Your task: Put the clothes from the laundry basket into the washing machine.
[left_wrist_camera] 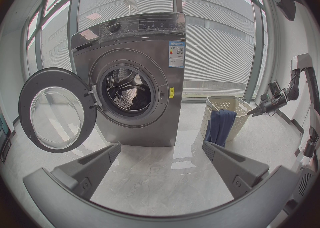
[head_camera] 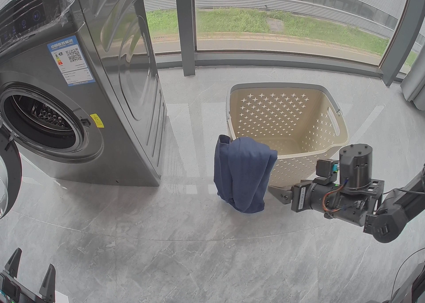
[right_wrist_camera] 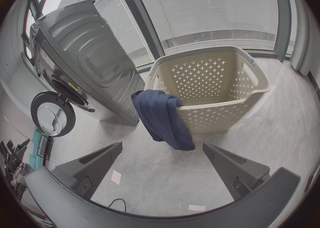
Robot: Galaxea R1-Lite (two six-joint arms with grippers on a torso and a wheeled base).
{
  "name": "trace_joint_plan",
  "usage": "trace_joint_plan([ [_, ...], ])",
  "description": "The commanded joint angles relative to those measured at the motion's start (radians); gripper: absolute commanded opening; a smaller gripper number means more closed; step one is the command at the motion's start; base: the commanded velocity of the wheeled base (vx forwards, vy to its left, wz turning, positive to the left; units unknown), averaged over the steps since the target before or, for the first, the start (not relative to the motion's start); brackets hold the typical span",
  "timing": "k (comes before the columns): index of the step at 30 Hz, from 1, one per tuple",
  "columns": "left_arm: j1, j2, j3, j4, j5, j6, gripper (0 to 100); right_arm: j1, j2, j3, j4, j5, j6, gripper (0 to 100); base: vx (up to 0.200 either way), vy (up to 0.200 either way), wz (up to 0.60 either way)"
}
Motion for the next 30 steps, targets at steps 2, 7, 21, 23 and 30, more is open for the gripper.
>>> trace_joint_plan([
  [2, -0.001, -0.012, 0.018, 0.000, -0.002, -0.006, 100, 0.002, 0.168, -0.057, -0.054, -0.001, -0.005, 100, 0.000, 0.000, 0.00],
  [7, -0.001, -0.012, 0.018, 0.001, -0.002, -0.007, 100, 0.012, 0.221, -0.100, -0.056, -0.004, -0.009, 100, 0.000, 0.000, 0.00],
  [21, -0.001, -0.012, 0.018, 0.001, -0.002, -0.004, 100, 0.014, 0.287, -0.183, -0.057, -0.003, -0.014, 100, 0.086, 0.000, 0.00],
  [23, -0.001, -0.012, 0.018, 0.001, -0.002, -0.007, 100, 0.012, 0.286, -0.179, -0.057, -0.003, -0.014, 100, 0.000, 0.000, 0.00],
  [30, -0.001, -0.012, 0.018, 0.001, -0.002, -0.007, 100, 0.014, 0.292, -0.184, -0.063, -0.004, -0.014, 100, 0.000, 0.000, 0.00],
])
